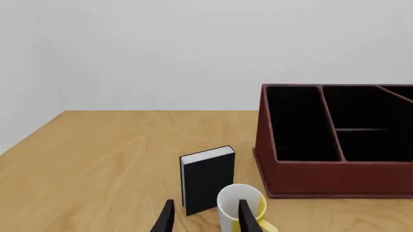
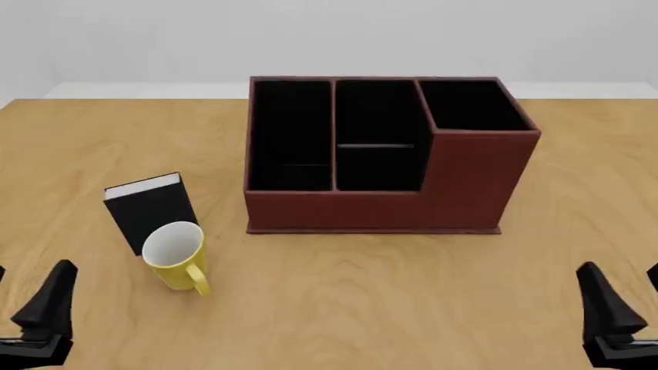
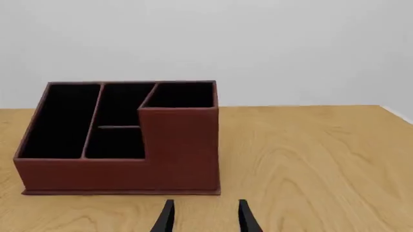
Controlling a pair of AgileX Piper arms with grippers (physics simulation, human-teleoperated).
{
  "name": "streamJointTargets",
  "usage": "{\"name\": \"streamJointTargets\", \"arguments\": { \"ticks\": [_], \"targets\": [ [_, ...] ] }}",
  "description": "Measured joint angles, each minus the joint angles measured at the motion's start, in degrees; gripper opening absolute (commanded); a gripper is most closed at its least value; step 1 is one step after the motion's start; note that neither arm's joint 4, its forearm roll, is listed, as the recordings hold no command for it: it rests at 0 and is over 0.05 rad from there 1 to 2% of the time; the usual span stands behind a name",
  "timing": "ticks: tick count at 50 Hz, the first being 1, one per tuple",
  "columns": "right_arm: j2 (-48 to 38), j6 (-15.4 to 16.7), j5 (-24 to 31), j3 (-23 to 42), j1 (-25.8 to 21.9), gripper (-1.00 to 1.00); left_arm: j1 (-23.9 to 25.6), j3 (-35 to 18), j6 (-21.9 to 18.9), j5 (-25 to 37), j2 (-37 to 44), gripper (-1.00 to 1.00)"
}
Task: Pick up the yellow and white mug and place it to the right of the caddy.
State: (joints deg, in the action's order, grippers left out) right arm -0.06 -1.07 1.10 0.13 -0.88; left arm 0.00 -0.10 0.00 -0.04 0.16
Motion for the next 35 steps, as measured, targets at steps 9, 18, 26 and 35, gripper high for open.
{"name": "streamJointTargets", "arguments": {
  "ticks": [9, 18, 26, 35],
  "targets": [
    [-0.45, 1.14, -0.52, 0.13, -3.33, 1.00, 0.00, -0.09, 0.00, -0.04, 0.15, 1.00],
    [-5.22, 2.53, -3.87, 0.02, -8.17, 1.00, 0.00, -0.13, 0.00, -0.05, 0.21, 1.00],
    [-13.39, 3.65, -9.85, 0.11, -12.76, 1.00, 0.00, -0.14, 0.00, -0.06, 0.24, 1.00],
    [-24.97, 5.31, -17.84, 1.22, -17.94, 1.00, 0.00, -0.14, 0.00, -0.06, 0.25, 1.00]
  ]
}}
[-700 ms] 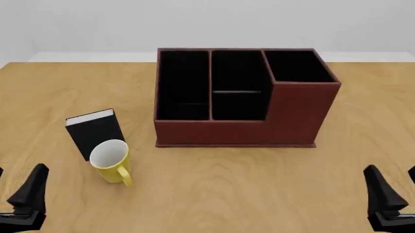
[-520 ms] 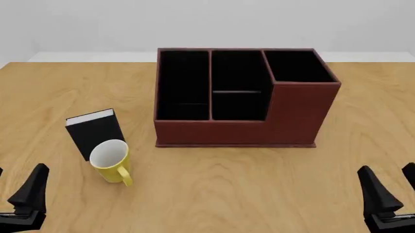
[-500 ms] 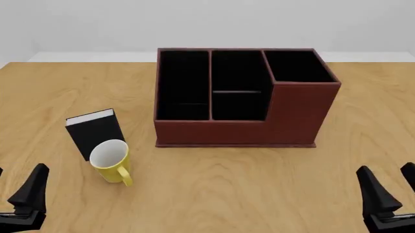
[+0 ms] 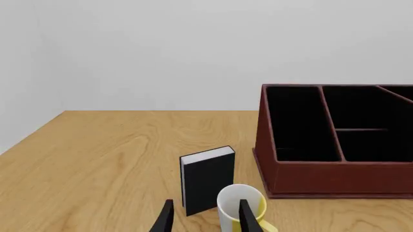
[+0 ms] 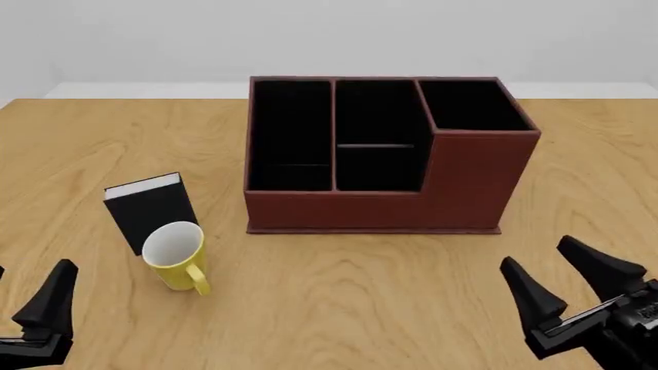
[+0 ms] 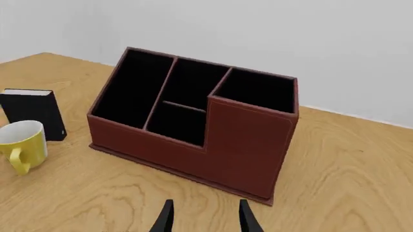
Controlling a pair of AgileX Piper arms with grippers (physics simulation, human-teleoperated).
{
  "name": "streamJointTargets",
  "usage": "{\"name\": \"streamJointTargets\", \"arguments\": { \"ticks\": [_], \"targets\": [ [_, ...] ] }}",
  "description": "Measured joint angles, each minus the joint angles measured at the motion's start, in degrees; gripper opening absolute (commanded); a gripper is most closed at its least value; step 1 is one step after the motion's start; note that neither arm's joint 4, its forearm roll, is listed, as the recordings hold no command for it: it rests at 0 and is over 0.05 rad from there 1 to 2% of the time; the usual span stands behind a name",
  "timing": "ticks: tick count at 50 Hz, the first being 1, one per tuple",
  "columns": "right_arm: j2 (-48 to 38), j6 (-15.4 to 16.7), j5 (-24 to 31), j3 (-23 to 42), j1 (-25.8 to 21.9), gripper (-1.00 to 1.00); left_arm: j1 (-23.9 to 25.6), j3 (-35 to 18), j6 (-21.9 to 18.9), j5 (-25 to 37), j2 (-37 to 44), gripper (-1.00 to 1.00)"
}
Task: Pick up the yellow and white mug and place it to the right of the caddy.
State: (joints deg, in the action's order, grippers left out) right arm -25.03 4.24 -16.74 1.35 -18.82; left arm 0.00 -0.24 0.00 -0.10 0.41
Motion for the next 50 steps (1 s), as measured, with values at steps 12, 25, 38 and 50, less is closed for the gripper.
{"name": "streamJointTargets", "arguments": {
  "ticks": [12, 25, 38, 50],
  "targets": [
    [-15.74, 1.56, -10.90, 2.23, -5.67, 1.00, 0.00, 0.00, 0.00, 0.00, 0.01, 1.00],
    [-27.60, 1.83, -17.32, 6.48, -11.33, 1.00, 0.00, 0.00, 0.00, 0.00, 0.01, 1.00],
    [-34.22, 0.39, -19.12, 11.02, -16.09, 1.00, 0.00, 0.00, 0.00, 0.00, 0.01, 1.00],
    [-38.95, -0.74, -19.54, 14.52, -18.44, 1.00, 0.00, 0.00, 0.00, 0.00, 0.01, 1.00]
  ]
}}
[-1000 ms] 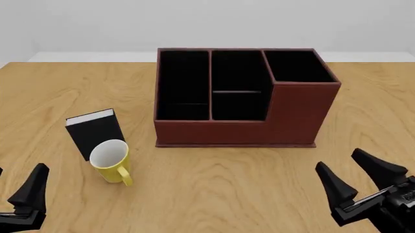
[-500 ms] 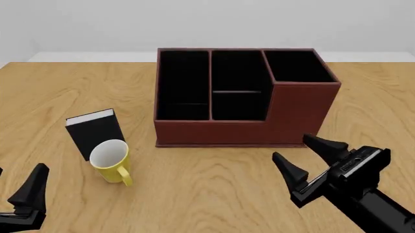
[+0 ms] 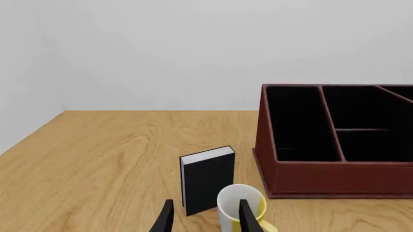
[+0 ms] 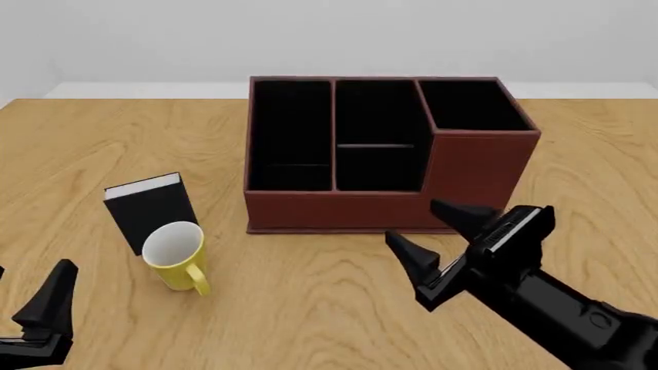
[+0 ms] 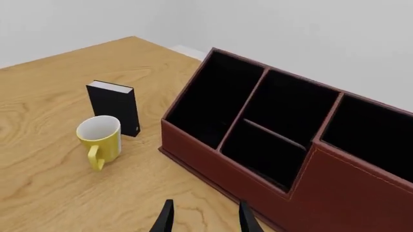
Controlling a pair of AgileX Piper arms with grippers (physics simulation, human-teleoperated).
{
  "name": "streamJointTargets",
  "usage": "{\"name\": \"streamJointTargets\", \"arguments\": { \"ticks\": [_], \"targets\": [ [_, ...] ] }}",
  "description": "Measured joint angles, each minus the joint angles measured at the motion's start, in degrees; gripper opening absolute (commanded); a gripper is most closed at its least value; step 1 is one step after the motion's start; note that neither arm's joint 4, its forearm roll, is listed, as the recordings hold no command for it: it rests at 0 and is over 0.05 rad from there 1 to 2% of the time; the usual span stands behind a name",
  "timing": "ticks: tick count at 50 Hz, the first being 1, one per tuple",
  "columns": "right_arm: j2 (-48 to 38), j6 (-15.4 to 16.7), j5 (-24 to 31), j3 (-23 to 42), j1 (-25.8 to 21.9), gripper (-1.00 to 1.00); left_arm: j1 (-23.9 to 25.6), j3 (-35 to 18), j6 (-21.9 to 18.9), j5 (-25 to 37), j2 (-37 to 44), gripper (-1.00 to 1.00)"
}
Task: Pick up the yellow and white mug and place it to the right of the caddy.
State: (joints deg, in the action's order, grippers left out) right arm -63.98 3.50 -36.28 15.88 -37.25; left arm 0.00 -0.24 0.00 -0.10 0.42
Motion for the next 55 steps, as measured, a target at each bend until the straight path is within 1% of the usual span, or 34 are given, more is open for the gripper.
{"name": "streamJointTargets", "arguments": {
  "ticks": [30, 55],
  "targets": [
    [-13.71, 0.03, -5.21, 6.26, -4.48, 1.00, 0.00, 0.00, 0.00, 0.00, 0.00, 1.00],
    [-23.05, 0.33, -8.41, 11.51, -7.72, 1.00, 0.00, 0.00, 0.00, 0.00, 0.00, 1.00]
  ]
}}
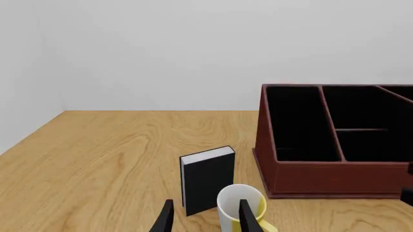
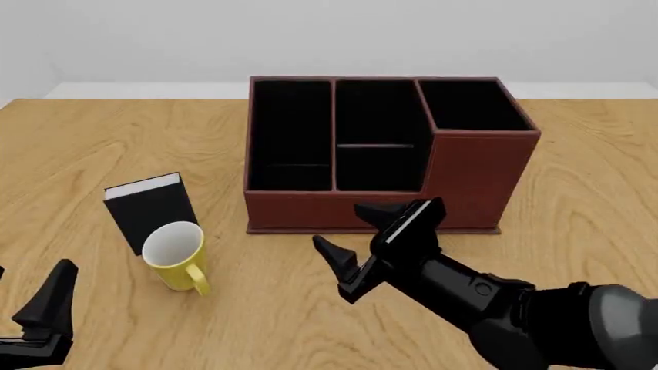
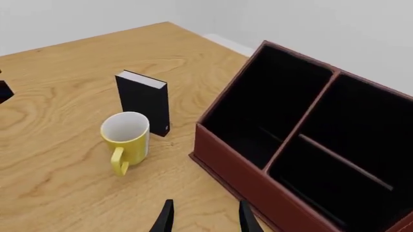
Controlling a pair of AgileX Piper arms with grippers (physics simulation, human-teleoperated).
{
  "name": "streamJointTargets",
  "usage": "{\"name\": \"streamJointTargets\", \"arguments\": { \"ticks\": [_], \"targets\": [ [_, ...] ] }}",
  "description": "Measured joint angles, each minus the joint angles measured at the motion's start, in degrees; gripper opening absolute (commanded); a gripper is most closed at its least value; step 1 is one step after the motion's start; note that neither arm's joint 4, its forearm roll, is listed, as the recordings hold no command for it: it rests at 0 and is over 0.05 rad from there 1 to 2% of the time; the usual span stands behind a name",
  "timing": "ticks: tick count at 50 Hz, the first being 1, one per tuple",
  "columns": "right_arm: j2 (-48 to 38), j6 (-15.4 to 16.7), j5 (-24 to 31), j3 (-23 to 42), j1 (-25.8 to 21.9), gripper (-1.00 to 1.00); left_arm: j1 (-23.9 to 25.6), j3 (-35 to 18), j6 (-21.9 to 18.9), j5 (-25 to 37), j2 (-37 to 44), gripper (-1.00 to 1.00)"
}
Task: Pick up the yellow and white mug and place it to the right of the caddy.
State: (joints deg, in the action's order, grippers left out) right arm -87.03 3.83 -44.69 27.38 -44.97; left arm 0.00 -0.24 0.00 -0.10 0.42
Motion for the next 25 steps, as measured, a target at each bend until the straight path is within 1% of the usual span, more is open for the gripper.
{"name": "streamJointTargets", "arguments": {
  "ticks": [25],
  "targets": [
    [-9.08, 0.08, -1.99, 5.81, -2.83, 1.00, 0.00, 0.00, 0.00, 0.00, 0.00, 1.00]
  ]
}}
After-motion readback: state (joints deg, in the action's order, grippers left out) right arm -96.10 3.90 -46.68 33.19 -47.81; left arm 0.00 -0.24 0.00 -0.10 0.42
